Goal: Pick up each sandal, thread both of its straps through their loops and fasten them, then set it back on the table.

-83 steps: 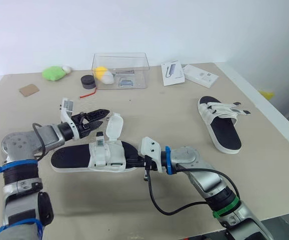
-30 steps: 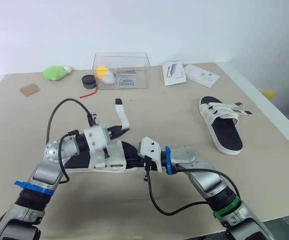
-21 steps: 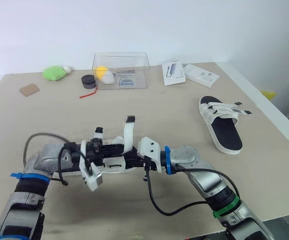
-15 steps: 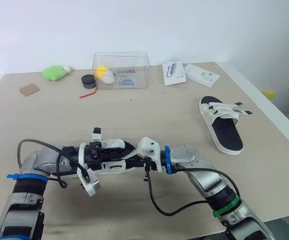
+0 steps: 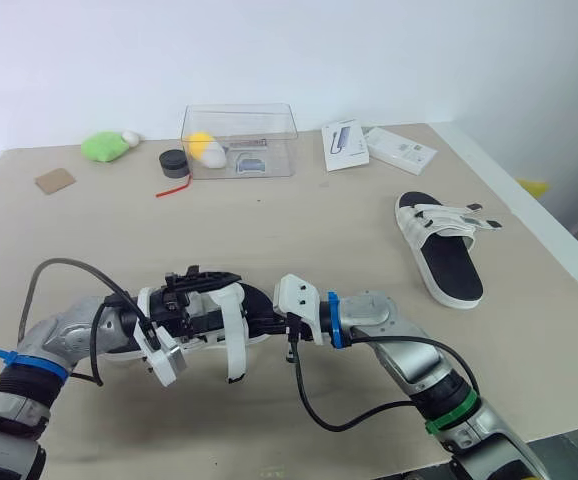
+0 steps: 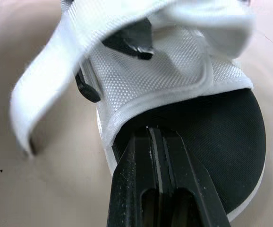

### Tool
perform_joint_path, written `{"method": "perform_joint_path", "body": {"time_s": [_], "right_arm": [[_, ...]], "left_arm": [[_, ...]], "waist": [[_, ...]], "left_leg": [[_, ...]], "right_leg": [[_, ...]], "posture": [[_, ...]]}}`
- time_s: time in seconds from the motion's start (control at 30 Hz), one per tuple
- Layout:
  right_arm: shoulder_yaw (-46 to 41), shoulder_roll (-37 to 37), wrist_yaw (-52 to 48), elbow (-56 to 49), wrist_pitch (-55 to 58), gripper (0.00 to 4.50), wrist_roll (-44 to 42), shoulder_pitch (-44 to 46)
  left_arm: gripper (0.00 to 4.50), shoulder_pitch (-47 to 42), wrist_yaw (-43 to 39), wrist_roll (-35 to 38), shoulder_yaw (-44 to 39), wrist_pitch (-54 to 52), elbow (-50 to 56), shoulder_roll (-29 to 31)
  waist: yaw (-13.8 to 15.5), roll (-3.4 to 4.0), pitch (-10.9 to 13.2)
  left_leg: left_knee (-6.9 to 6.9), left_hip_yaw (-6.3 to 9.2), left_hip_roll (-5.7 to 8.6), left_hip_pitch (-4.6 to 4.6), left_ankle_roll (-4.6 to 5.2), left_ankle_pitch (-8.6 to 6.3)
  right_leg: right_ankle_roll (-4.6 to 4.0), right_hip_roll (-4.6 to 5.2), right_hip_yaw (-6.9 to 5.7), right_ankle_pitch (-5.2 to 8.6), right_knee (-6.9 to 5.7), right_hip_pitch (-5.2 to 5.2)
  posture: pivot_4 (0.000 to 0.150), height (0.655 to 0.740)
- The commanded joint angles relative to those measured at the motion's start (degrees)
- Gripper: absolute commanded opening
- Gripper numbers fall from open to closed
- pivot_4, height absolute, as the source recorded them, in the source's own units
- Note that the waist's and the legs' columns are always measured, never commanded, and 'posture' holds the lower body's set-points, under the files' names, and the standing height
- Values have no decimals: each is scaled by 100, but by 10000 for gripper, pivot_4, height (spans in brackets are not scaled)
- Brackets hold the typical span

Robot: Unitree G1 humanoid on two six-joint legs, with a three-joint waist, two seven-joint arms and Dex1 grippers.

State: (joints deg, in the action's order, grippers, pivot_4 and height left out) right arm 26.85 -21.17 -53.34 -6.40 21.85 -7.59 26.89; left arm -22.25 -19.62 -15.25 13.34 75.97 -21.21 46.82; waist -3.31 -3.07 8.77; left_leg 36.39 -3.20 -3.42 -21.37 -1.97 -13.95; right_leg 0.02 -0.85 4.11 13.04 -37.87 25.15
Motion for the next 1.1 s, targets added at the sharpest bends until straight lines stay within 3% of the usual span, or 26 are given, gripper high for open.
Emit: {"method": "perform_joint_path", "body": {"time_s": [0.03, 0.17, 0.3, 0.5, 0.77, 0.9, 1.03, 1.1], "right_arm": [[51, -132, 7, 234, 109, 0, 181, -113], [54, -119, -3, 236, 115, 0, 159, -125], [83, -109, -44, 217, 127, 0, 141, -135], [124, -94, -111, 247, 112, 0, 122, -130], [161, -70, -200, 332, 35, 0, 168, -44], [141, -96, -187, 312, 55, 0, 162, -67], [122, -113, -178, 286, 85, 0, 150, -86], [129, -110, -178, 284, 81, 0, 154, -84]], "left_arm": [[44879, 454, -371, 876, -6, -842, 509, 487], [44879, 976, -910, 1730, -12, -1800, 1226, 910], [44879, 1929, -1242, 3184, -598, -3367, 2092, 1327], [44879, 2659, -1481, 4543, -1427, -5280, 3133, 1283], [44879, 2530, -1486, 6727, -2107, -8232, 3896, 771], [44879, 2180, -1169, 7891, -2744, -9429, 3748, 570], [44879, 1773, -1216, 8261, -3274, -10069, 3501, 527], [44879, 1944, -1741, 8575, -3528, -10736, 3410, 832]], "waist": [[-11, 1, 1], [-21, 3, 2], [-83, 4, 4], [-99, 7, 7], [-93, 4, 6], [-87, -1, 7], [-78, -4, 6], [-88, -4, 6]], "left_leg": [[0, -2, -3, 1, 0, 0], [0, 0, -10, 0, 0, 0], [-1, -6, -17, 3, 0, -8], [-2, 7, -33, 0, -5, -22], [5, 9, -15, 7, -5, -22], [5, 12, -14, 5, -6, -22], [9, 21, -13, 5, -6, -22], [9, 17, -10, 5, -6, -22]], "right_leg": [[-1, -2, 0, 1, -1, 1], [-10, -9, -3, 5, -3, 3], [-28, -13, -2, 17, -11, 8], [-49, -37, -9, 31, -14, 13], [-47, -51, -8, 30, -16, 4], [-47, -54, -9, 30, -16, 5], [-49, -63, -12, 29, -18, 4], [-50, -62, -7, 30, -18, 4]], "posture": [[1500, 7400], [1500, 7400], [1500, 7400], [1500, 7400], [1500, 7400], [1500, 7400], [1500, 7400], [1500, 7400]]}}
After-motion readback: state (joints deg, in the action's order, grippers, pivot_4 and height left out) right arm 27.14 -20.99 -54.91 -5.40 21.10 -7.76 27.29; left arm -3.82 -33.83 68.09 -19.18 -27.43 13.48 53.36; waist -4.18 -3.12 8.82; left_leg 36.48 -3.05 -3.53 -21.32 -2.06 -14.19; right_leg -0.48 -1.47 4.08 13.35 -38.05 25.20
